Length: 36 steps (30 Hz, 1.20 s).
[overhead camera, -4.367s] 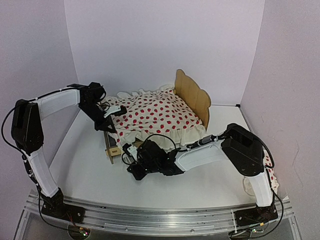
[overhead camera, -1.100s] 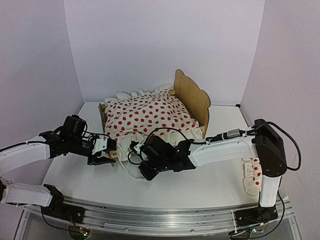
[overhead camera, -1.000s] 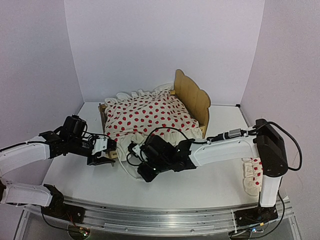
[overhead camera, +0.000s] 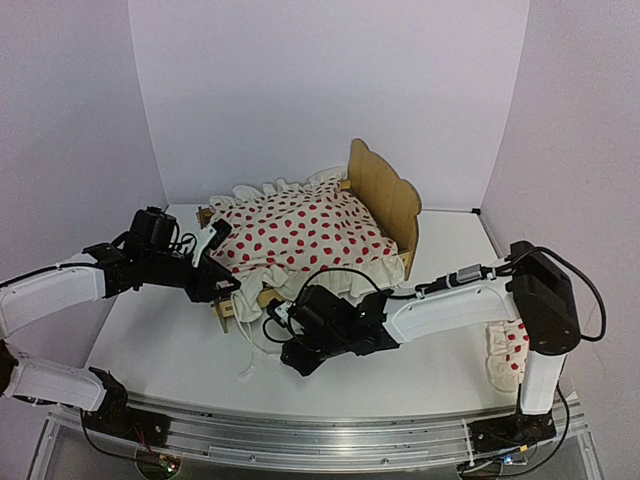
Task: Set up the pet bed
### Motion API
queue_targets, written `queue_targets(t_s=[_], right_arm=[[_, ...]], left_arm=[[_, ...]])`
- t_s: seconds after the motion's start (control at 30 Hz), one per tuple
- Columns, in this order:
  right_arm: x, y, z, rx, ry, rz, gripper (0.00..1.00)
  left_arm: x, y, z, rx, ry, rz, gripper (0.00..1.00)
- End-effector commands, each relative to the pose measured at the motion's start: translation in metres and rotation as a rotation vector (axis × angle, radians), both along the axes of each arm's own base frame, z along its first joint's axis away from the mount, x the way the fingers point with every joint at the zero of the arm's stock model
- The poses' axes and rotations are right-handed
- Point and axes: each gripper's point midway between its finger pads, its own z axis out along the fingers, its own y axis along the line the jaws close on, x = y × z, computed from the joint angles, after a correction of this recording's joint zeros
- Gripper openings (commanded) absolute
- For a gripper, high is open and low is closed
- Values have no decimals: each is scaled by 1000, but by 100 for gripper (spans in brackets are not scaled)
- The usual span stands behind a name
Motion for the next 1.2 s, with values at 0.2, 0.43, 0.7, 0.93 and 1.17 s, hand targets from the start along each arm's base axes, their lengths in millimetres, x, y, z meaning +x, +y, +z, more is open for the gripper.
queue_targets(t_s=[0.2,0.43,0.7,0.93,1.17], right_arm=[[25,9,26,102,-225,50,33],[20,20,6,90,-208,124,43],[23,18,-23,32,-200,158,48],[25,16,-37,17,-175,158,49],[26,15,-45,10,-152,158,48]], left_arm=[[-26,-9,-49,-353,402,299,36],[-24,1,-84,-307,363,416,31],[-18,3,-108,-329,413,491,31],[-13,5,-123,-311,423,525,26],[0,4,-125,-321,370,547,26]])
